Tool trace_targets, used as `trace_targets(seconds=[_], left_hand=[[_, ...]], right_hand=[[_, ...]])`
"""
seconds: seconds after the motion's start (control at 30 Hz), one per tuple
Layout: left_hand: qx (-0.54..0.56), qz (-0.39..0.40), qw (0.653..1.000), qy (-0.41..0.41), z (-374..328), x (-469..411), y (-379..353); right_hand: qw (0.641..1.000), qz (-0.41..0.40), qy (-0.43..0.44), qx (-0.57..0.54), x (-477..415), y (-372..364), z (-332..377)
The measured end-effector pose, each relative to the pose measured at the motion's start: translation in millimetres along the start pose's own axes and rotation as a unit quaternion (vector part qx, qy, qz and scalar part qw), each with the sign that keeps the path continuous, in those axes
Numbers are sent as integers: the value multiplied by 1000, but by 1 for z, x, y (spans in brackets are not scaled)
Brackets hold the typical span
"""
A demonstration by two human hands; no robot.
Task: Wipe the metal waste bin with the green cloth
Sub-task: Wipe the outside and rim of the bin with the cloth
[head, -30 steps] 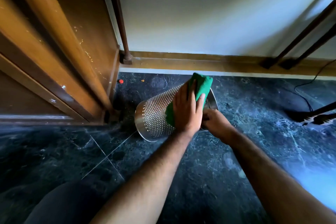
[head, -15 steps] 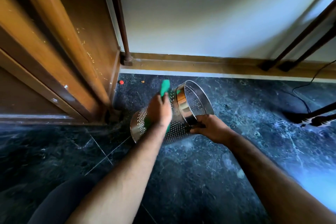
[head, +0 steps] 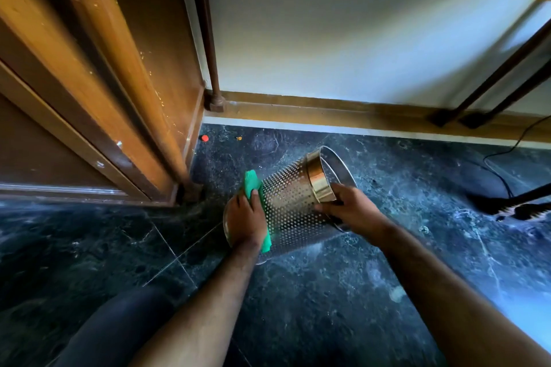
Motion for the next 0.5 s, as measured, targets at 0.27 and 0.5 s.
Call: trace_targets(seconds=[0.27,0.5], left_hand=[[116,124,981,-92,-143,-8,20],[98,37,983,-152,-101,15,15]], right_hand=[[998,21,-7,-54,0,-10,-4],[999,37,-24,-19,6,7,-18]])
Point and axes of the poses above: each hand's wrist, its own x-axis away from the middle knuckle, its own y-axis out of the back of the hand, z = x × y, the point moved 6 cm from there along -x, towards the middle knuckle, and after that the axes turned 9 degrees about -x, right-handed, at the moved point
